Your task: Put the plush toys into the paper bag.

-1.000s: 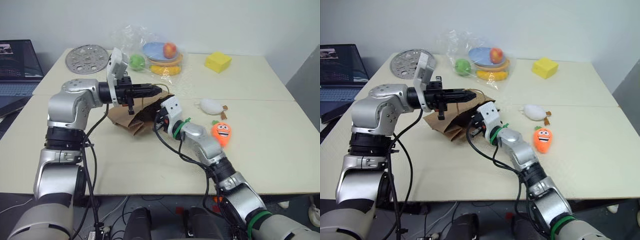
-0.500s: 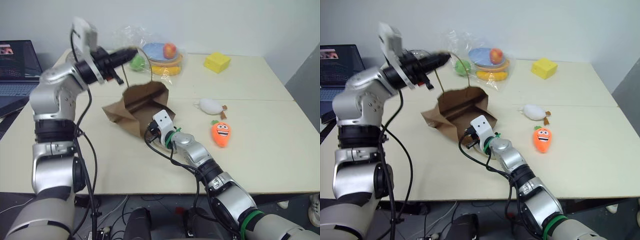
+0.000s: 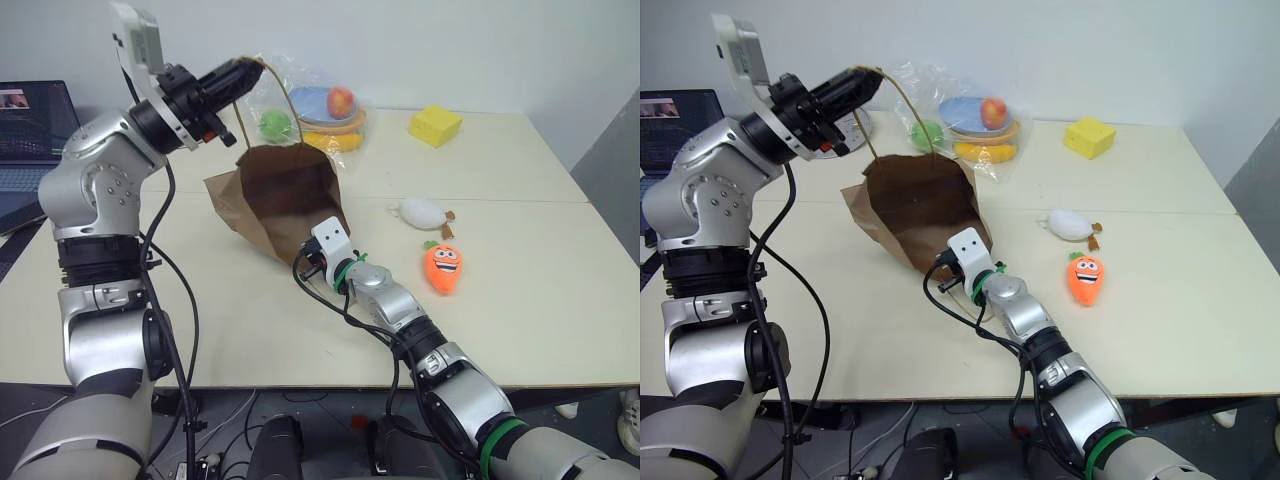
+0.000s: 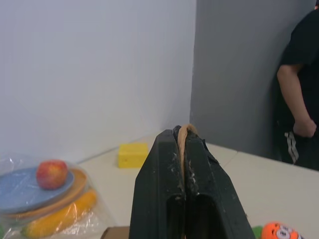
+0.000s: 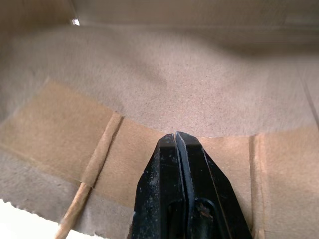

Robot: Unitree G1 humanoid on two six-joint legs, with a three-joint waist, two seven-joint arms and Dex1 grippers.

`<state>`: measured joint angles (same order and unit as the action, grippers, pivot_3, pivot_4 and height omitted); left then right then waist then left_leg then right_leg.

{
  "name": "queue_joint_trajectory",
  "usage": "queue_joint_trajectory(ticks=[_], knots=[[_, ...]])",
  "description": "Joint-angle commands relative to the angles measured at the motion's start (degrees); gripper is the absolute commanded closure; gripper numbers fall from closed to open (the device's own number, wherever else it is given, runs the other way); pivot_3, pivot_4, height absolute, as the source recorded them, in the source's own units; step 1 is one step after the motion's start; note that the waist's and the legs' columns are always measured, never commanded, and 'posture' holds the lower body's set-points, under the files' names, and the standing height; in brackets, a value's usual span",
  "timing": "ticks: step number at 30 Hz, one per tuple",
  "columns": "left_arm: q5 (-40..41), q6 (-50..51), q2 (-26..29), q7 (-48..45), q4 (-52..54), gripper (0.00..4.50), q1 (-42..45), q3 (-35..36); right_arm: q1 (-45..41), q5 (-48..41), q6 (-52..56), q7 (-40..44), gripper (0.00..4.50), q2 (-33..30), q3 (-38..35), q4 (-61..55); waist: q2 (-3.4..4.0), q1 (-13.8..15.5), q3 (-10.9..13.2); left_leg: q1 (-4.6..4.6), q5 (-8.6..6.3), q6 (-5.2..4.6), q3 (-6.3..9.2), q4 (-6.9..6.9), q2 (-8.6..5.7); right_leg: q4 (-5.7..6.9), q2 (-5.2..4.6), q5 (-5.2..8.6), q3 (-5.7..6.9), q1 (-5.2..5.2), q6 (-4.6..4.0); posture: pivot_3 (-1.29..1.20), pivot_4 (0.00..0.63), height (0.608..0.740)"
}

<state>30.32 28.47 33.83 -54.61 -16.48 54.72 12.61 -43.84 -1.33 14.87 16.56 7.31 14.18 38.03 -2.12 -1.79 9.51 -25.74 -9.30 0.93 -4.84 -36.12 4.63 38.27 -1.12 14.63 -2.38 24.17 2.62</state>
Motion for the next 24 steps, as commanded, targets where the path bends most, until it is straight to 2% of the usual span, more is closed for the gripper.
queue_joint_trajectory(ticks=[1,10,11,14,17,21,23,24], knots=[[-1.2,-2.2,0.4,-0.9,2.6,4.50,-1.3,-1.6,1.4,-1.5,-1.0,3.1,4.46,0.2,-1.2,-4.8,0.00,0.0,0.0,-0.01,0.00,0.00,0.01,0.00,0.00,0.00,0.00,0.00,0.01,0.00,0.00,0.00,0.150,0.740],[-2.9,-4.2,-1.1,-1.9,1.6,4.50,-3.3,-4.5,8.9,-8.7,1.2,10.2,4.46,-3.1,-3.4,-33.7,0.00,0.1,0.0,-0.10,-0.01,0.02,0.03,0.08,0.01,-0.07,0.01,0.01,0.04,0.07,0.01,0.00,0.150,0.740],[-2.9,-4.2,-1.3,-2.0,1.5,4.50,-3.3,-4.8,9.9,-10.1,3.0,9.9,4.30,-3.9,-4.4,-37.8,0.00,0.1,0.0,-0.10,-0.01,0.02,0.02,0.08,0.01,-0.08,0.00,0.01,0.04,0.06,0.01,0.00,0.150,0.740],[-3.0,-4.4,-2.0,-2.1,0.6,4.50,-2.8,-5.1,13.4,-14.0,8.9,9.4,3.58,-7.0,-6.9,-49.5,0.00,0.2,0.0,-0.12,-0.01,0.02,0.02,0.07,0.01,-0.12,0.00,0.01,0.05,0.05,0.01,0.00,0.150,0.740],[-3.6,-5.2,-2.7,-2.0,-0.7,4.50,-2.2,-5.5,18.8,-15.7,15.7,7.7,2.45,-13.0,-10.1,-62.4,0.00,0.2,0.0,-0.11,-0.01,0.02,0.00,0.06,0.01,-0.16,-0.02,0.01,0.03,0.03,0.00,0.00,0.150,0.740],[-3.7,-5.3,-3.3,-2.1,-1.0,4.50,-2.1,-5.6,24.8,-15.1,23.1,3.0,0.92,-19.0,-15.3,-72.5,-0.01,0.3,0.0,-0.11,-0.01,0.02,-0.01,0.06,0.00,-0.19,-0.04,0.04,0.02,0.03,-0.05,0.00,0.150,0.740],[-3.7,-5.3,-3.8,-2.1,-0.9,4.50,-2.2,-5.7,29.8,-12.2,27.1,-0.2,0.22,-23.1,-19.0,-76.9,-0.01,0.3,0.0,-0.10,-0.01,0.02,0.00,0.06,0.00,-0.19,-0.04,0.04,0.02,0.03,-0.05,0.00,0.150,0.740],[-3.7,-5.3,-3.9,-2.1,-1.0,4.50,-2.2,-5.7,31.0,-11.7,28.3,-1.1,0.04,-24.3,-19.8,-78.2,-0.01,0.3,0.0,-0.10,-0.01,0.02,0.00,0.07,-0.01,-0.19,-0.04,0.05,0.02,0.02,-0.07,0.00,0.150,0.740]])
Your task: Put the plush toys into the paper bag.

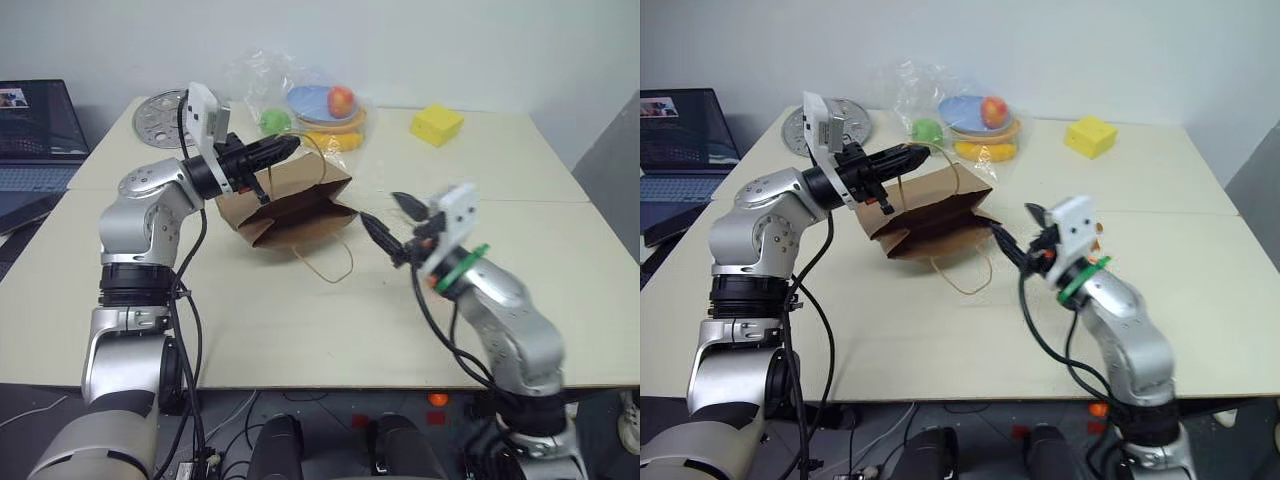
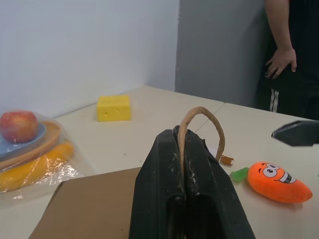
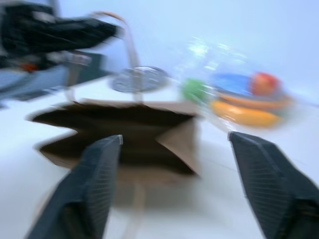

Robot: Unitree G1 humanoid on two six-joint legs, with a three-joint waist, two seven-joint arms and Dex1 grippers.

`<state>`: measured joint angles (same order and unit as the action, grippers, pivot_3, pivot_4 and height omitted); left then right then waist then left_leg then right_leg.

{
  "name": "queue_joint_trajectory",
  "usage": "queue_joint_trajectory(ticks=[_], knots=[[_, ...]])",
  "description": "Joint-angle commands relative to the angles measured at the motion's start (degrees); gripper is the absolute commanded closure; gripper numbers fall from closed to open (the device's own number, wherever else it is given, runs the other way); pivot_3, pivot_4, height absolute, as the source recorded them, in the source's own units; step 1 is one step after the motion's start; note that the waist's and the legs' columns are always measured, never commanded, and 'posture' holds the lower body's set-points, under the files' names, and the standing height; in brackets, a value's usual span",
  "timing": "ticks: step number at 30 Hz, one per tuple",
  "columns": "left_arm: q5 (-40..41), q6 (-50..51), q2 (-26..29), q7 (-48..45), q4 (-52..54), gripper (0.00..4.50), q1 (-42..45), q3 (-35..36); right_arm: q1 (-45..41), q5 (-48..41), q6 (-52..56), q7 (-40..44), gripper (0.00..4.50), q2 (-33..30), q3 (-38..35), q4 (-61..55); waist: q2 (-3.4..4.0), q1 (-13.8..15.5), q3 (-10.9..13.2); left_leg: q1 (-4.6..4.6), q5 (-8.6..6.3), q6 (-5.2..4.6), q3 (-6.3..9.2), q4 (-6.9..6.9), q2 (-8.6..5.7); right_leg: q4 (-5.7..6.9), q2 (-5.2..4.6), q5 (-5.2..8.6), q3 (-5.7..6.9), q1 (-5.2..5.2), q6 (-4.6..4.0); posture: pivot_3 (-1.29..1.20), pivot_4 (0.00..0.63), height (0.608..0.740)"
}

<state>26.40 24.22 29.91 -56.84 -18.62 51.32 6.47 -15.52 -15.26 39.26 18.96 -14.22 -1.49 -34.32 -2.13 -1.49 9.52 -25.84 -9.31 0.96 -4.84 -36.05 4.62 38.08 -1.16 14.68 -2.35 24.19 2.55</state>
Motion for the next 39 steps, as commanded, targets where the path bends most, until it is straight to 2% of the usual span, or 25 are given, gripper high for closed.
queue_joint_trajectory(ticks=[1,5,8,14,21,25,27,29,33,38,39], knots=[[0.1,-1.0,-0.1,0.2,1.1,4.50,1.2,0.4,3.1,2.2,4.6,-3.9,0.04,-3.4,-4.3,-6.5,-0.01,0.0,0.0,0.00,0.00,0.00,-0.01,0.00,0.00,-0.02,0.00,0.00,-0.01,0.01,0.00,0.00,0.150,0.740],[-0.2,-1.4,-0.8,-0.5,0.2,4.50,1.1,-0.2,15.8,3.2,13.9,-7.1,0.04,-5.0,-6.8,-11.6,-0.03,0.0,0.0,0.05,0.00,-0.01,0.02,0.01,0.00,-0.01,0.00,0.05,0.00,-0.04,-0.06,0.00,0.150,0.740],[0.0,-1.3,-1.0,-0.5,0.1,4.50,1.3,-0.2,18.3,2.1,16.9,-8.2,0.04,-3.5,-6.2,-12.6,0.01,-0.2,0.0,0.03,0.00,-0.01,0.03,0.04,0.00,0.00,0.01,0.07,0.00,-0.01,-0.09,0.00,0.150,0.740],[0.3,-0.8,-1.5,-0.1,0.8,4.50,1.3,-0.4,19.4,5.2,13.9,-11.4,0.04,-0.8,-3.2,-6.6,0.00,-0.3,0.0,0.09,0.00,-0.02,0.01,-0.02,-0.02,-0.09,0.01,0.06,-0.09,-0.02,-0.13,0.00,0.150,0.740],[0.5,-0.5,-1.1,-0.2,0.9,4.50,1.3,-0.2,17.4,5.8,10.4,-11.6,0.04,-0.1,-2.2,-3.3,0.00,-0.2,0.0,0.08,0.01,-0.02,-0.03,-0.04,-0.04,-0.13,-0.04,0.04,-0.11,-0.03,-0.21,0.00,0.150,0.740],[0.7,-0.2,-1.1,0.0,1.5,4.50,1.3,-0.2,14.0,7.8,5.4,-12.4,0.04,0.5,-0.9,3.3,0.00,-0.2,0.0,0.05,0.00,-0.02,-0.04,-0.03,-0.05,-0.13,-0.02,-0.05,-0.12,-0.01,-0.11,0.00,0.150,0.740],[0.6,-0.2,-0.9,-0.1,1.8,4.50,1.0,-0.2,13.3,8.1,3.6,-12.9,0.41,1.6,-1.3,5.4,0.00,-0.2,0.0,0.05,0.00,-0.02,-0.03,-0.01,-0.05,-0.12,-0.01,-0.05,-0.11,-0.01,-0.09,0.00,0.150,0.740],[0.7,0.2,-0.7,0.0,2.3,4.50,0.9,0.0,13.1,8.5,2.2,-12.9,0.96,1.8,-1.2,6.4,0.00,-0.2,0.0,0.05,0.00,-0.02,0.02,0.02,-0.04,-0.11,0.02,-0.03,-0.06,-0.01,-0.05,0.00,0.150,0.740],[0.8,0.4,-0.5,0.2,2.8,4.50,0.5,0.2,13.1,9.2,0.6,-12.6,2.55,1.5,-0.7,7.3,0.00,-0.2,0.0,0.03,0.00,-0.02,0.02,0.03,-0.04,-0.12,0.02,-0.01,-0.07,-0.01,-0.02,0.00,0.150,0.740],[0.8,0.6,-0.4,0.6,3.2,4.50,0.3,0.3,13.4,9.4,-1.5,-10.5,4.29,-0.2,-0.8,6.9,0.00,-0.2,0.0,0.03,0.00,-0.02,0.01,0.01,-0.04,-0.11,0.01,-0.01,-0.08,-0.02,-0.02,0.00,0.150,0.740],[0.7,0.6,-0.5,0.6,3.1,4.50,0.4,0.3,13.3,9.4,-2.0,-9.8,4.49,-0.8,-0.8,6.9,0.00,-0.2,0.0,0.03,0.00,-0.02,0.01,0.00,-0.04,-0.11,0.01,-0.02,-0.08,-0.02,-0.02,0.00,0.150,0.740]])
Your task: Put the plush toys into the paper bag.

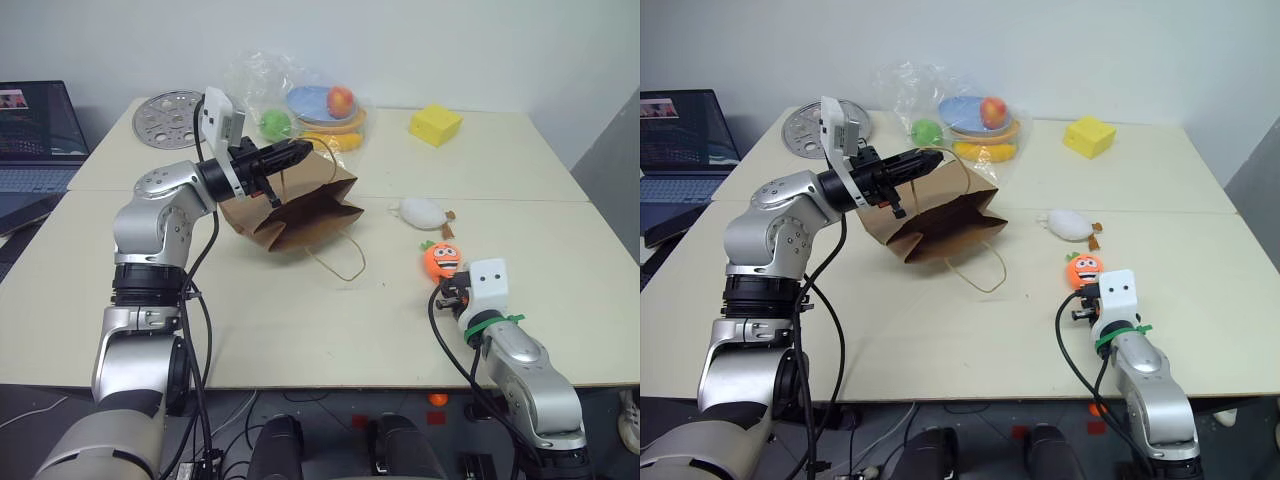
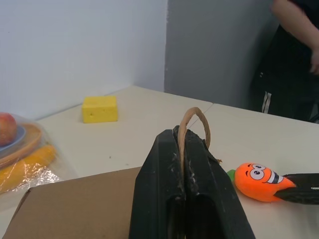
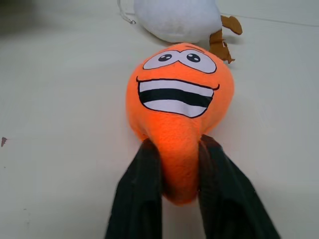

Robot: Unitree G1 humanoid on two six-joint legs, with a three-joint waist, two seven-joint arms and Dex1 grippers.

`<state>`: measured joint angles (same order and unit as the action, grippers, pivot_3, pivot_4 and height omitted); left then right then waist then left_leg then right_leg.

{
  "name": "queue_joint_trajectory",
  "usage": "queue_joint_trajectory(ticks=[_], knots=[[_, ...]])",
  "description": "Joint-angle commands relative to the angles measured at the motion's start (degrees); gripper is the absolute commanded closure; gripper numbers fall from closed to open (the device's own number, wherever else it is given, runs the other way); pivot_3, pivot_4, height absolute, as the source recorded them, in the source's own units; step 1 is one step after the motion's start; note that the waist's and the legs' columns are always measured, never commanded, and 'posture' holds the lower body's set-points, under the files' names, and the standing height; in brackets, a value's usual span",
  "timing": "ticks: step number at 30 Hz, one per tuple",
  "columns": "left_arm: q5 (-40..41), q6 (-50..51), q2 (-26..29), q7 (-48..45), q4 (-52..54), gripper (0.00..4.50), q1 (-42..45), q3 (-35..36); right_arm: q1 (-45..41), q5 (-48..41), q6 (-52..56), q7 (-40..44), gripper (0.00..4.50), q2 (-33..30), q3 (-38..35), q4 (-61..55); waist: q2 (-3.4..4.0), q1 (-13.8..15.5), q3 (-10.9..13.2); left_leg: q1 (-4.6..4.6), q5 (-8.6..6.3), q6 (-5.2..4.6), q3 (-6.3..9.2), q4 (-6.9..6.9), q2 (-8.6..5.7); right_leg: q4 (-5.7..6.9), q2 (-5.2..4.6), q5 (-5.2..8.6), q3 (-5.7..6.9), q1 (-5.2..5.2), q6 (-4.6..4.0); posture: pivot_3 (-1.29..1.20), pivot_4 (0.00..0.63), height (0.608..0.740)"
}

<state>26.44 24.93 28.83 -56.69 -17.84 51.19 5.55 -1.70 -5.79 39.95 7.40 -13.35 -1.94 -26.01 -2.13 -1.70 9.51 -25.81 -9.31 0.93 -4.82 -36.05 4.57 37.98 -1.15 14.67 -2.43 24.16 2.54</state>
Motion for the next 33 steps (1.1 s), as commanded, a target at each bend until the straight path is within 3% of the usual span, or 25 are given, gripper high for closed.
queue_joint_trajectory(ticks=[1,6,12,20,22,28,33], knots=[[0.7,-0.1,0.6,0.5,2.4,4.50,0.5,1.2,-0.7,-0.6,-3.1,3.3,4.49,-2.7,-0.5,-1.9,0.00,0.0,0.0,0.00,0.00,0.00,0.00,-0.01,0.00,0.00,0.00,0.00,-0.01,0.00,0.00,0.00,0.150,0.740],[0.5,-0.2,0.8,0.4,1.7,4.50,1.1,1.2,-5.5,-14.4,2.3,19.5,4.49,-11.5,-2.5,-9.9,0.01,0.0,0.0,0.00,0.00,0.00,-0.01,-0.01,-0.01,0.00,0.00,-0.01,-0.03,-0.01,0.02,0.00,0.150,0.740],[0.3,-0.7,-0.1,0.6,1.2,4.50,1.7,0.7,-14.2,-23.1,8.6,22.0,4.49,-13.1,-1.0,-12.7,-0.01,0.0,0.0,0.02,0.00,0.00,0.09,0.01,0.03,0.04,0.06,-0.01,0.07,-0.02,0.02,0.00,0.150,0.740],[0.9,0.1,-0.8,0.6,2.9,4.50,1.5,0.3,-25.8,-16.5,9.5,15.4,4.49,-5.8,10.8,0.2,-0.02,0.2,0.0,-0.02,0.00,-0.01,0.04,-0.02,0.01,0.02,0.03,-0.02,0.04,0.00,0.00,0.00,0.150,0.740],[1.1,0.5,-0.6,0.6,3.6,4.50,1.2,0.4,-27.6,-16.1,7.1,15.3,4.49,-2.4,11.4,4.9,-0.02,0.2,0.0,-0.05,0.00,-0.01,0.01,-0.01,0.00,0.01,0.02,-0.02,0.02,0.01,0.01,0.00,0.150,0.740],[2.0,2.1,-0.1,0.1,5.9,4.50,-0.3,0.4,-32.4,-11.6,0.7,17.3,4.49,0.1,14.5,16.0,-0.02,0.1,0.0,-0.05,0.00,-0.01,0.01,-0.01,0.01,0.03,0.04,-0.02,0.03,0.02,0.02,0.00,0.150,0.740],[2.7,3.3,-0.3,-0.7,7.4,4.50,-0.8,0.0,-40.9,-8.1,-5.2,18.2,4.49,5.0,15.9,31.1,-0.01,-0.1,0.0,-0.03,0.01,-0.01,0.01,-0.03,0.03,0.09,0.05,-0.04,0.04,0.04,0.03,0.00,0.150,0.740]])
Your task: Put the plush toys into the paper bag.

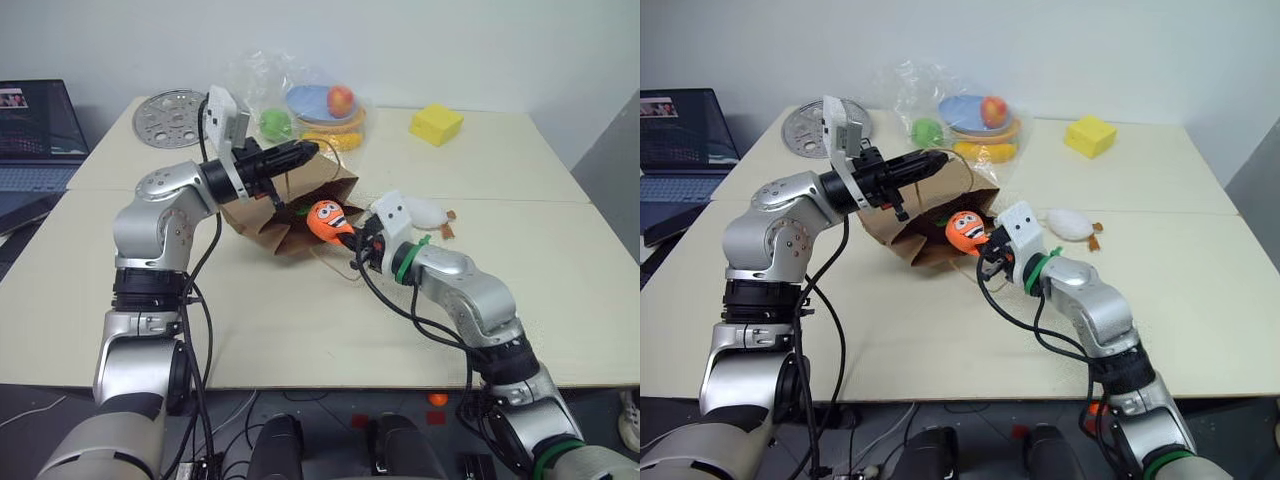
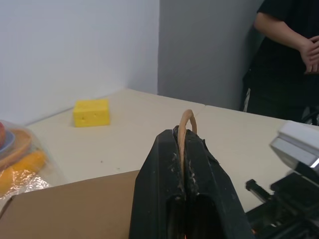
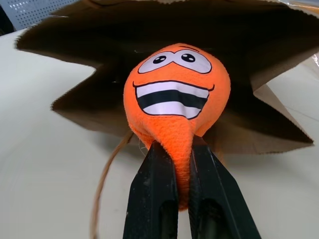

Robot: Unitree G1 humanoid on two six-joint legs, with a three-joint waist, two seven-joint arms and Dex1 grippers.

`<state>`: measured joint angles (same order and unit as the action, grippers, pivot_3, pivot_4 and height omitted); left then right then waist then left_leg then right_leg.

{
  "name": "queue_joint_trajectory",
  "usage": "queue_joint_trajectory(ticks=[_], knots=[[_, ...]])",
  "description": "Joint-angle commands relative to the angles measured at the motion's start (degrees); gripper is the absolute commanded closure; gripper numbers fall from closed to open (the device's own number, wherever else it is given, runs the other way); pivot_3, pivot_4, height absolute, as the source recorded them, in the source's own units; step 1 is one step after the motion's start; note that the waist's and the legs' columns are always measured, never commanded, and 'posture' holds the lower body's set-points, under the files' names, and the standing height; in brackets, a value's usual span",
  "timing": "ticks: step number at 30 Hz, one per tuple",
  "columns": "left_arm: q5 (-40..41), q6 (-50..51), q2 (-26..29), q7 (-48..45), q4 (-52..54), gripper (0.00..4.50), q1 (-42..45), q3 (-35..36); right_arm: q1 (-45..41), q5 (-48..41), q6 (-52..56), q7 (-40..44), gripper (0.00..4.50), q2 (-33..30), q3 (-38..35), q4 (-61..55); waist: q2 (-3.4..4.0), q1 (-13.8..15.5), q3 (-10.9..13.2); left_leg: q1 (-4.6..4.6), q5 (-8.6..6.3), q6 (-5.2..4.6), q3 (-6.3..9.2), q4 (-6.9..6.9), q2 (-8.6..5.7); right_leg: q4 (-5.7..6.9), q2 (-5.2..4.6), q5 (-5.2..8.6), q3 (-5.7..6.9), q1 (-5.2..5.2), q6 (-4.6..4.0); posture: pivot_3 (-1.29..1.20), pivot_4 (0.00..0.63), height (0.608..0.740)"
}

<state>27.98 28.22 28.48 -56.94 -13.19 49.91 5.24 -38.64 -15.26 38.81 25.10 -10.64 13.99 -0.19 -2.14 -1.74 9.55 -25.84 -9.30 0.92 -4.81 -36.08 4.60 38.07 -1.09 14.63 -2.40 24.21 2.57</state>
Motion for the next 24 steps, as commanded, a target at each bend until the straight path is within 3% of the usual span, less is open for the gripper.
queue_joint_trajectory(ticks=[1,13,17,24], knots=[[1.2,0.2,0.1,-0.5,2.9,4.50,0.4,0.3,-4.9,1.7,-5.0,0.6,4.49,3.1,-0.2,7.3,0.00,-0.1,0.0,0.00,0.00,0.00,0.00,0.00,0.00,0.01,0.00,0.00,0.00,0.01,0.00,0.00,0.150,0.740],[2.9,2.3,-0.4,-0.4,5.2,4.50,0.5,0.4,-16.5,6.4,-20.3,-1.8,4.49,15.6,-2.7,36.1,0.01,0.0,0.0,-0.02,-0.01,0.01,0.01,0.08,0.02,0.01,0.01,0.00,0.05,0.04,0.00,0.00,0.150,0.740],[3.3,2.6,-0.3,-0.5,5.4,4.50,0.4,0.7,-15.7,6.7,-24.2,-1.3,3.24,16.9,-3.7,38.2,0.01,0.0,0.0,-0.03,-0.01,0.01,-0.01,0.06,0.00,-0.01,-0.02,-0.01,0.02,0.02,0.00,0.00,0.150,0.740],[3.5,2.3,0.0,-0.4,5.2,4.50,0.1,0.7,-11.5,6.4,-22.6,1.2,0.88,14.5,-4.5,30.3,0.02,0.0,0.0,-0.02,-0.01,0.02,0.02,0.07,0.02,0.03,-0.01,-0.01,0.05,0.03,0.00,0.00,0.150,0.740]])
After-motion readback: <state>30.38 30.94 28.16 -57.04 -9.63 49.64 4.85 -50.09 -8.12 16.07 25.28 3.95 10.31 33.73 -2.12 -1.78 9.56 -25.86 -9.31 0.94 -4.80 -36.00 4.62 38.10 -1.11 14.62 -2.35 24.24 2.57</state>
